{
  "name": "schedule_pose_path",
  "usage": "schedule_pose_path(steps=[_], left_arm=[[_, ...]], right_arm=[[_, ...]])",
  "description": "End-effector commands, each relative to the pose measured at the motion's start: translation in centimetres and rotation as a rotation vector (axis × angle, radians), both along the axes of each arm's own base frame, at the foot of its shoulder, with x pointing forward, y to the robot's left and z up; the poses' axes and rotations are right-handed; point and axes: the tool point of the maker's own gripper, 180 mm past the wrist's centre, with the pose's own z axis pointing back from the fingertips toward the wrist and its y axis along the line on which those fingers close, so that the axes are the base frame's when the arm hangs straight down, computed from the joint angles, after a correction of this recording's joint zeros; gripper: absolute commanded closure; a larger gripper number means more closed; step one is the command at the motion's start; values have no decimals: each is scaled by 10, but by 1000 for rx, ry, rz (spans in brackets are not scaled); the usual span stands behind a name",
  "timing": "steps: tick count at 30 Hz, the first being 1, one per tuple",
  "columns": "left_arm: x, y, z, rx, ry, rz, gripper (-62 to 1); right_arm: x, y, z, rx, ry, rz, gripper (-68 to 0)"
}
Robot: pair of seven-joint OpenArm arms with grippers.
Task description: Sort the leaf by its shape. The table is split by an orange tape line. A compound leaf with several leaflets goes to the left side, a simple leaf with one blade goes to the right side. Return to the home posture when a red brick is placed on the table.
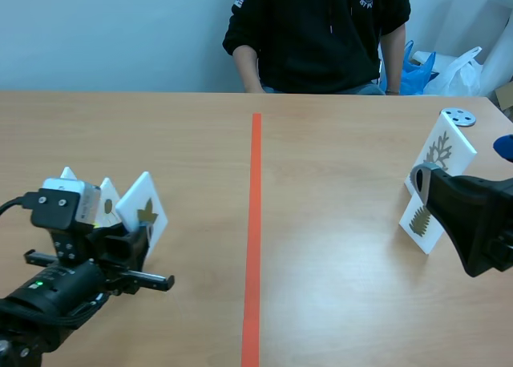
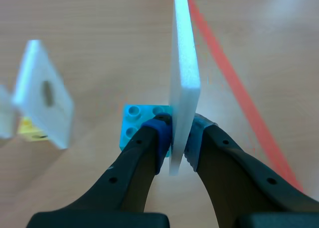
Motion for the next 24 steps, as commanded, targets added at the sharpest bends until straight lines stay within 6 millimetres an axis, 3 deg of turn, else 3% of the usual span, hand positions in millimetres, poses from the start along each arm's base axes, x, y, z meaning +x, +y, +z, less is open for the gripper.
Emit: schedule_pose_path(steps=[1, 9, 24], left_arm=[[6, 7, 8, 0, -31, 16, -57], [3, 51, 1, 50, -21, 137, -57], [-14, 68, -31, 57, 1, 198, -57]], right_arm=[[3, 1, 10, 18, -34, 0, -679], [3, 1, 10, 19, -34, 0, -679], [3, 1, 10, 22, -35, 0, -679]])
